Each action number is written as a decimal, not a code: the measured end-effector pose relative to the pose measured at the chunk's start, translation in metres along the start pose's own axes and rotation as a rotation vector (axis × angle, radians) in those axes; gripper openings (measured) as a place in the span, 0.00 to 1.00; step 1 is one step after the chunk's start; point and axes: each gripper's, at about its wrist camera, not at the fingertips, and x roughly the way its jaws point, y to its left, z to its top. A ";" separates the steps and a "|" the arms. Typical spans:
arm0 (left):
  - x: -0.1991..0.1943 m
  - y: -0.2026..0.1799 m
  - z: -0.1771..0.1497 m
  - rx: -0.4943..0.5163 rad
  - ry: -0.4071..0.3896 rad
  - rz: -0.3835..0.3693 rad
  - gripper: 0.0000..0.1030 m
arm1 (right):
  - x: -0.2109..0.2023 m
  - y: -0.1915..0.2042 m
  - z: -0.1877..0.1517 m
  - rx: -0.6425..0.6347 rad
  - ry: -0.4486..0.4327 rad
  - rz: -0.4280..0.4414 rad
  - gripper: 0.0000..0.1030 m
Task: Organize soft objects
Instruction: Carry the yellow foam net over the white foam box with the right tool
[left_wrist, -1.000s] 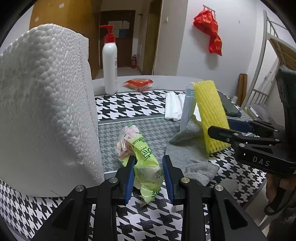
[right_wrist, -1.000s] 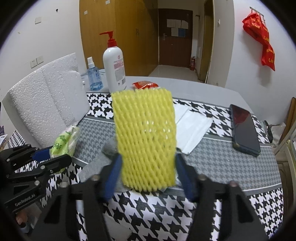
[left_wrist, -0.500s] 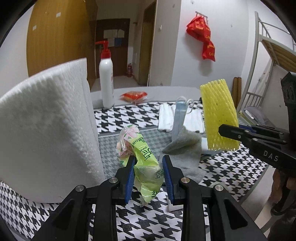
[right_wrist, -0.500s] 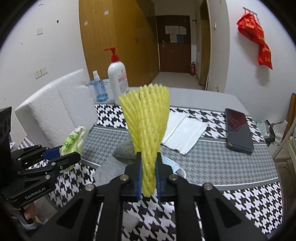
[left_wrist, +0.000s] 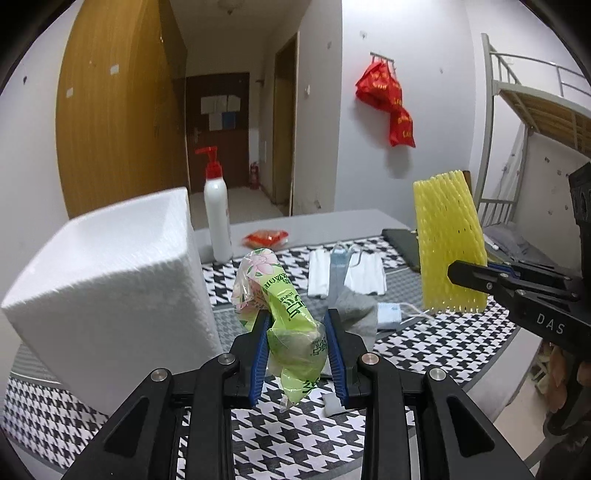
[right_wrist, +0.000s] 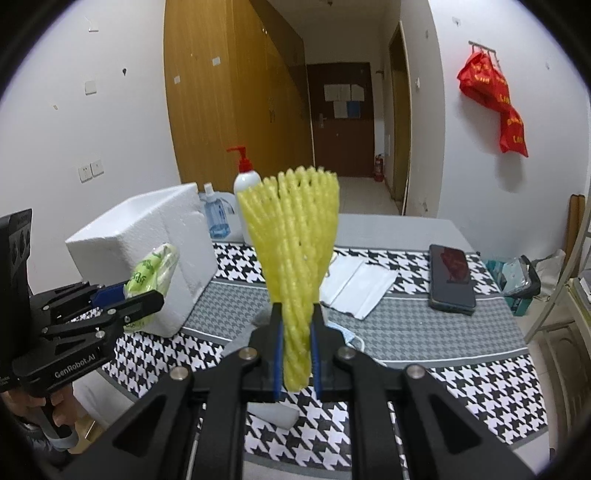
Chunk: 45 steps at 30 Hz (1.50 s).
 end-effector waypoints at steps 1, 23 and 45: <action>-0.004 0.000 0.000 0.002 -0.008 0.003 0.30 | -0.003 0.001 0.000 -0.001 -0.007 0.000 0.15; -0.081 0.035 0.006 0.040 -0.169 0.030 0.30 | -0.038 0.047 0.007 -0.026 -0.142 0.013 0.15; -0.125 0.091 0.004 -0.036 -0.256 0.200 0.30 | -0.030 0.109 0.032 -0.084 -0.215 0.109 0.15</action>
